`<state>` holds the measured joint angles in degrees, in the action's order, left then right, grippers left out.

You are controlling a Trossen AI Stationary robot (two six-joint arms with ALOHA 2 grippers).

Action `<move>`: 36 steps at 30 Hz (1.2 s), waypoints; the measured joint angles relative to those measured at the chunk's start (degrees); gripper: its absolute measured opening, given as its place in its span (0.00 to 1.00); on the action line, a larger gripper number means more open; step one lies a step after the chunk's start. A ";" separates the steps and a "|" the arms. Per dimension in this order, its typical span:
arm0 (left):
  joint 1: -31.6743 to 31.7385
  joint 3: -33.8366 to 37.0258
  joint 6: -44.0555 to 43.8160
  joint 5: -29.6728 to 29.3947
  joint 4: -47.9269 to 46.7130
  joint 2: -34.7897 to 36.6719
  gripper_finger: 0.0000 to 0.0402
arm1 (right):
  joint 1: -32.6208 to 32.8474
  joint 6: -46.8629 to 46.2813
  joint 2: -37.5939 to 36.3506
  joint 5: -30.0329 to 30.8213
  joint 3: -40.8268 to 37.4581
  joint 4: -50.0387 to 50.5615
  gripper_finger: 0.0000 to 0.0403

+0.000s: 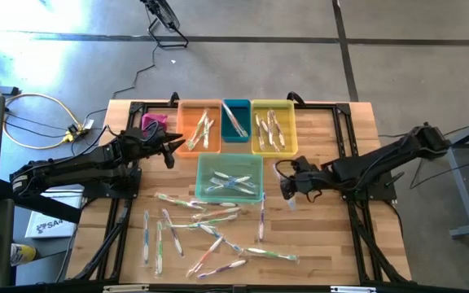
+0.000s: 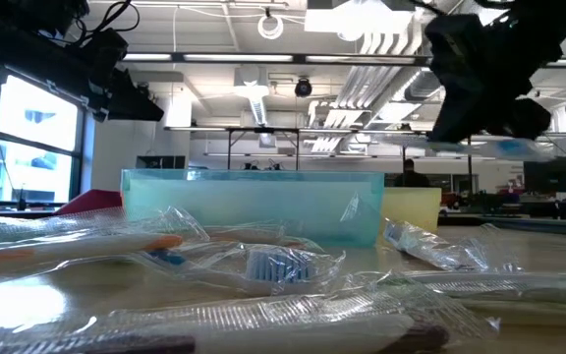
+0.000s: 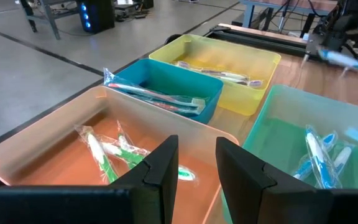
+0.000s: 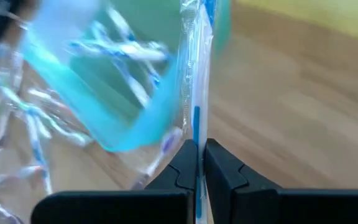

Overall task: Pick & Place Toothbrushes
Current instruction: Put the blue toothbrush into the green bin

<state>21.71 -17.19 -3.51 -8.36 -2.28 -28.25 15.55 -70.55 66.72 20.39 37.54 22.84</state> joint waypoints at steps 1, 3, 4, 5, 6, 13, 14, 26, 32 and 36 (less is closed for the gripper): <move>0.02 0.00 0.00 0.00 0.00 0.00 0.26 | 0.00 1.46 -0.64 0.78 -0.02 -0.74 0.01; 0.02 0.00 0.00 0.00 0.00 0.00 0.26 | -0.28 4.67 -1.53 2.44 0.01 -4.32 0.01; 0.02 0.00 0.00 0.00 0.00 0.00 0.26 | -0.38 6.28 -1.87 3.36 0.04 -5.67 0.01; 0.00 0.00 0.00 -0.02 0.04 0.00 0.26 | -0.51 8.03 -2.01 4.22 0.01 -6.64 0.01; 0.02 0.00 0.00 0.00 0.10 0.00 0.26 | -0.72 9.98 -2.06 4.84 -0.04 -8.28 0.01; 0.02 0.02 0.00 -0.02 0.11 0.00 0.26 | -3.34 23.29 -2.09 5.11 0.00 -20.30 0.01; 0.02 0.00 0.00 0.00 0.09 0.00 0.26 | -3.66 24.82 -2.10 5.10 0.00 -21.70 0.01; 0.02 0.00 0.00 -0.02 0.04 0.00 0.26 | -5.85 43.06 0.79 9.18 0.00 -39.16 0.01; 0.02 0.00 0.00 -0.02 0.56 0.00 0.26 | -6.74 48.12 4.43 9.71 0.00 -45.62 0.01; 0.01 0.02 0.00 -0.02 2.20 0.00 0.26 | -7.79 49.96 6.85 9.61 0.06 -48.59 0.01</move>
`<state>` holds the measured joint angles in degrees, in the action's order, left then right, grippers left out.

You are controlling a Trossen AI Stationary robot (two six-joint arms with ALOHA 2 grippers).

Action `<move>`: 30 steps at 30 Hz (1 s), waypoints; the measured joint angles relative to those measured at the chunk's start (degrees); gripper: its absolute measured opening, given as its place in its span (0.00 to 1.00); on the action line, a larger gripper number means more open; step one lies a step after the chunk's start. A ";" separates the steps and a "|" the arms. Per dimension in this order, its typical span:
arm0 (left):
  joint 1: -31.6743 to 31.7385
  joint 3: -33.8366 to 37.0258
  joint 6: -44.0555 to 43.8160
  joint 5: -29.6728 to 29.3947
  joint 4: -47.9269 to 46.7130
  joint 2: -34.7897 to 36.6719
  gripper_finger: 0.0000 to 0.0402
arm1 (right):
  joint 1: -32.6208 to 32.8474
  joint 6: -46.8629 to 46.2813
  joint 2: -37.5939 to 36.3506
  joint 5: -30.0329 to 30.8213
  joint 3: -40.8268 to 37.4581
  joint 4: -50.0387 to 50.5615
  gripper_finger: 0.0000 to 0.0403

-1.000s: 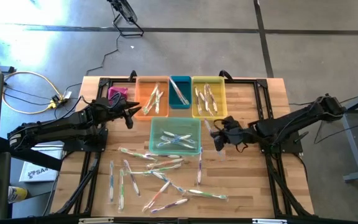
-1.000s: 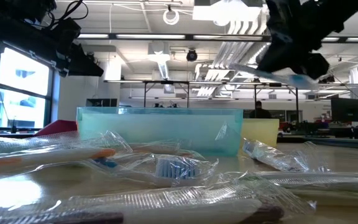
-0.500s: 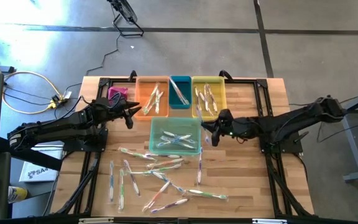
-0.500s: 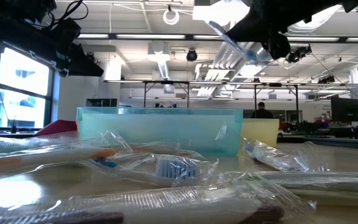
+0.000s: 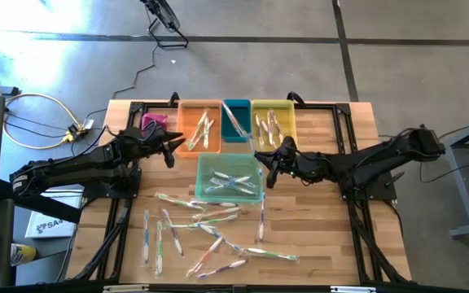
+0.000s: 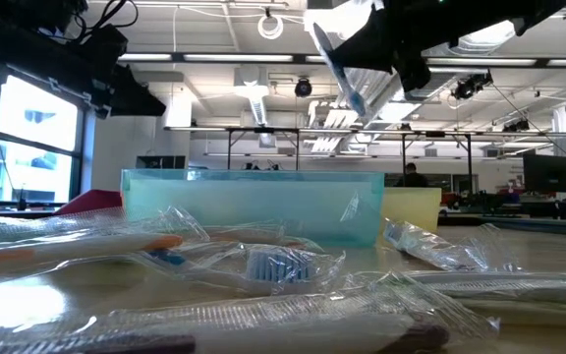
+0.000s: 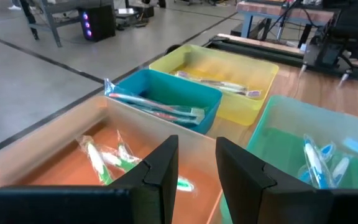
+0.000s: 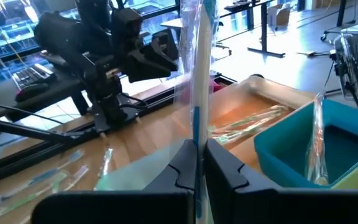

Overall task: Pick & Place Toothbrushes
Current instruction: Put the blue toothbrush into the green bin

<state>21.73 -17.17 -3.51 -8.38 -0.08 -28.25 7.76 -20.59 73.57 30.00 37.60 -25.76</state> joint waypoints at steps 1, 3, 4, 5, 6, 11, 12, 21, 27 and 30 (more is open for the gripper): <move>0.01 0.00 0.00 -0.01 0.27 0.00 0.26 | -0.28 0.25 0.53 -0.05 0.28 0.20 0.01; 0.01 0.00 0.00 -0.01 0.46 0.00 0.26 | -0.47 0.60 2.00 -0.06 1.89 0.76 0.01; -0.01 0.00 0.00 -0.01 0.41 0.00 0.26 | -0.49 1.12 2.70 -0.11 3.14 1.75 0.01; 0.01 0.00 0.00 -0.01 0.40 0.00 0.26 | -0.47 1.69 3.53 -0.44 4.44 3.14 0.01; 0.01 0.00 0.00 -0.01 0.40 0.00 0.26 | -0.47 2.58 4.45 -0.98 6.05 4.74 0.01; -0.01 0.00 0.01 0.00 0.38 0.00 0.26 | -0.42 5.53 9.41 -3.06 15.06 16.15 0.01; 0.00 0.00 0.02 -0.01 0.38 0.00 0.26 | -0.45 5.68 10.52 -3.08 16.96 18.96 0.01; 0.00 0.00 0.02 -0.01 0.35 0.00 0.26 | -2.98 7.30 20.80 -13.98 28.40 32.90 0.01; -0.01 0.00 0.02 -0.01 0.33 0.00 0.26 | -5.26 7.99 26.04 -22.80 29.60 33.15 0.01; -0.01 0.00 0.02 -0.01 0.33 0.00 0.26 | -6.24 6.77 27.56 -26.22 29.60 33.23 0.01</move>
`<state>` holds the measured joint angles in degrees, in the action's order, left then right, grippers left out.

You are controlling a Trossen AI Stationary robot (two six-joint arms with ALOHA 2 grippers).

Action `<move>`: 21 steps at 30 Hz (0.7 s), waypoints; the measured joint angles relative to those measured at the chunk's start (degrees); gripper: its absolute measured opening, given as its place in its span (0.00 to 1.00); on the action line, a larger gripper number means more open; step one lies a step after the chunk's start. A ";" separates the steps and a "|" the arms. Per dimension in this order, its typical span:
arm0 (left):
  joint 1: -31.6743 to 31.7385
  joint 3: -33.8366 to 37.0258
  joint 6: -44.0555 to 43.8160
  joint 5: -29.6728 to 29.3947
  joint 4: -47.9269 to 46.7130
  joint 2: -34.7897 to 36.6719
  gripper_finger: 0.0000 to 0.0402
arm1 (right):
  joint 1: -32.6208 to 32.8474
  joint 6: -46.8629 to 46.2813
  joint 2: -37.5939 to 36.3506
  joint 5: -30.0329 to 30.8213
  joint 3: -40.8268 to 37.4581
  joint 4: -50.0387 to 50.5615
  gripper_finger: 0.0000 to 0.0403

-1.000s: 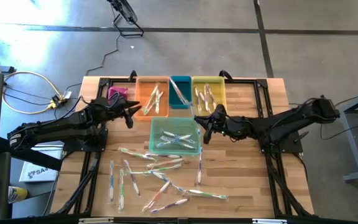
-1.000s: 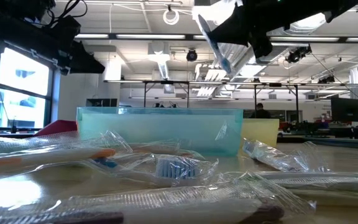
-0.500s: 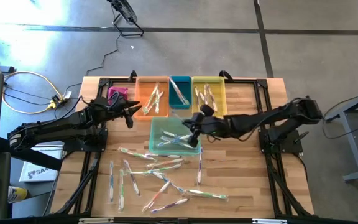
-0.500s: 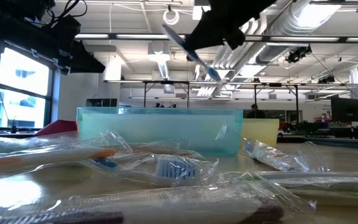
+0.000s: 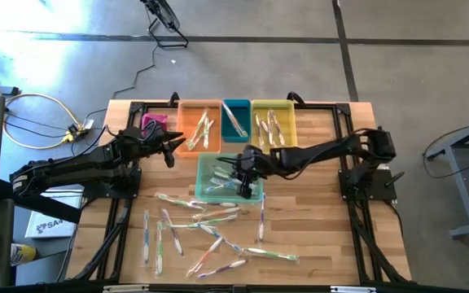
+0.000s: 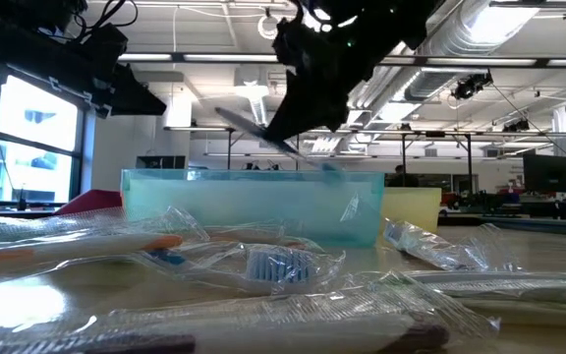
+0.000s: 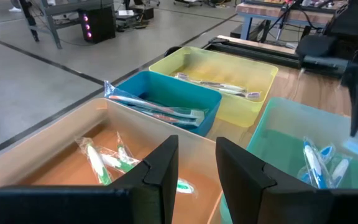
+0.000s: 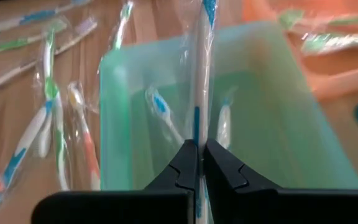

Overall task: Pick & Place Toothbrushes
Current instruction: Put the blue toothbrush into the green bin

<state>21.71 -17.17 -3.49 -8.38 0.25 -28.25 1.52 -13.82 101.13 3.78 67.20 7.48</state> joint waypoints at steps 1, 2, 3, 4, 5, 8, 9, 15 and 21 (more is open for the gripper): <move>0.02 0.00 0.00 0.00 -0.01 0.00 0.26 | -0.22 -0.16 0.44 -0.82 0.00 0.08 0.01; 0.02 0.00 0.00 0.00 -0.01 0.00 0.26 | -0.45 -0.39 0.66 -1.51 0.00 0.09 0.01; 0.02 0.00 0.00 0.00 -0.03 0.00 0.26 | -0.69 -0.84 0.69 -2.37 0.00 0.59 0.01; 0.00 0.00 0.02 0.00 -0.04 0.00 0.26 | -0.91 -1.29 0.69 -2.96 0.00 1.30 0.01; 0.00 0.00 0.18 0.00 -0.04 0.00 0.26 | -1.07 -1.51 0.69 -3.42 0.00 1.80 0.01; 0.01 0.00 0.22 0.00 -0.15 0.00 0.26 | -1.31 -1.58 0.69 -3.98 0.00 3.42 0.01; 0.01 0.00 0.22 0.01 -0.13 0.00 0.26 | -1.31 -1.55 0.69 -4.23 0.00 3.32 0.01; 0.01 0.00 0.22 0.00 -0.16 0.00 0.26 | -1.27 -1.47 1.92 -7.88 -0.01 3.69 0.01; 0.02 0.00 0.22 0.00 -0.26 0.00 0.26 | -1.27 -1.21 4.53 -10.05 0.02 2.48 0.01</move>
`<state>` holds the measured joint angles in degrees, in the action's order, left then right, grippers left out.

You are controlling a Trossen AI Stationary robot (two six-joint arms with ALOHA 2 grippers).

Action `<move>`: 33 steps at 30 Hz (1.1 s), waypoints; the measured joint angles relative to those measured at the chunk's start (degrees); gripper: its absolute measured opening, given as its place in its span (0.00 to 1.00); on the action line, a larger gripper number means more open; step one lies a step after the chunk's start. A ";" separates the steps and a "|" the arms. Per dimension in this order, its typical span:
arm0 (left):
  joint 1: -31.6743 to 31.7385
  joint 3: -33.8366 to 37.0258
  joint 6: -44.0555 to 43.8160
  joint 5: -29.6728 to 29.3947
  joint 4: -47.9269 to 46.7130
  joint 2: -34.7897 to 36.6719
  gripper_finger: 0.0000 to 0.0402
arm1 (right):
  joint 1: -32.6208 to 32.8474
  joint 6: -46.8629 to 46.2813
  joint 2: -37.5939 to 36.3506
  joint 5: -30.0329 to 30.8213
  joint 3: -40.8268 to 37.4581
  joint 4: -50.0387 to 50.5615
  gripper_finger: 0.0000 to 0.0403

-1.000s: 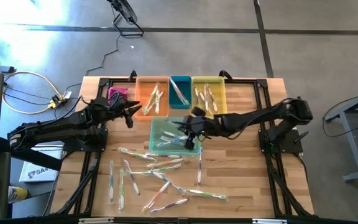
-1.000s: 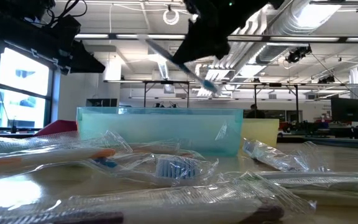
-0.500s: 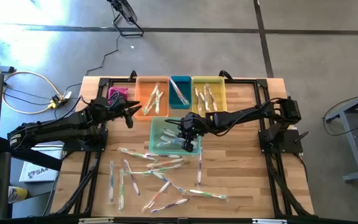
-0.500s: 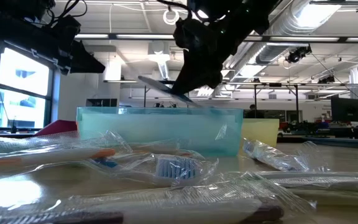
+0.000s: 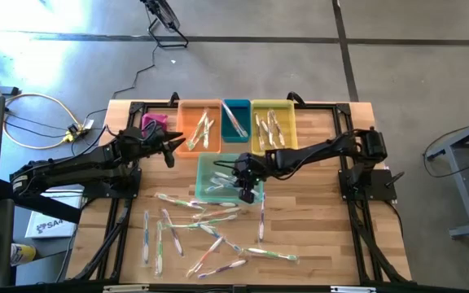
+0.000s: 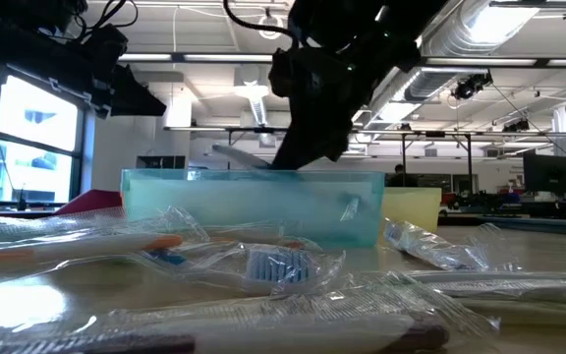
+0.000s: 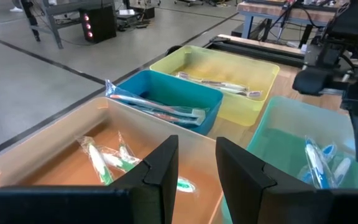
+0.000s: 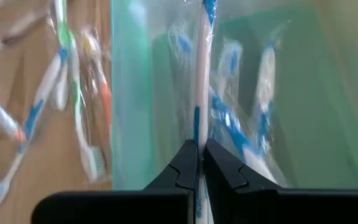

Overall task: Pick & Place Toothbrushes
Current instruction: Put the blue toothbrush into the green bin, then put the green toothbrush into the orange bin

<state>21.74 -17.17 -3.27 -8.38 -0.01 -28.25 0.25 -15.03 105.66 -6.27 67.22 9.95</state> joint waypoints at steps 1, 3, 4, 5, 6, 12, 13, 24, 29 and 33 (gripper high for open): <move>0.00 0.00 0.00 0.02 -0.14 -0.02 0.26 | -0.02 0.06 0.21 -0.04 0.05 -0.27 0.01; 0.00 0.00 0.00 0.00 -0.12 0.00 0.26 | -0.04 0.13 0.25 -0.08 -0.11 0.37 0.01; 0.00 0.00 0.00 0.04 -0.05 0.00 0.26 | -0.04 0.29 0.27 -0.14 -0.09 -0.29 0.01; -0.02 0.00 0.00 0.02 -0.17 -0.02 0.26 | -0.04 0.35 0.36 -0.12 0.02 -0.58 0.01; 0.00 0.00 0.00 0.00 -0.18 -0.02 0.26 | -0.04 0.29 0.37 -0.12 0.03 -0.52 0.01; -0.02 0.00 -0.01 0.01 -0.14 -0.02 0.26 | -0.04 0.29 0.47 -0.01 0.00 -0.55 0.08; 0.00 0.00 -0.02 0.00 -0.14 -0.02 0.26 | -0.02 0.29 0.47 0.07 0.00 -0.52 0.10; 0.00 0.00 -0.01 0.00 -0.12 -0.02 0.26 | -0.06 3.06 -0.44 0.79 -0.04 -1.25 0.25; 0.00 0.00 -0.02 0.00 -0.12 -0.02 0.26 | -0.28 2.85 -3.08 0.27 -0.06 -1.11 0.24; 0.00 0.00 -0.02 0.00 -0.13 0.00 0.26 | -0.28 2.85 -6.18 0.33 -0.08 0.27 0.22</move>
<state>21.74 -17.17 -3.29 -8.38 -0.14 -28.25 -0.03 -12.18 99.48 -5.94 67.13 10.22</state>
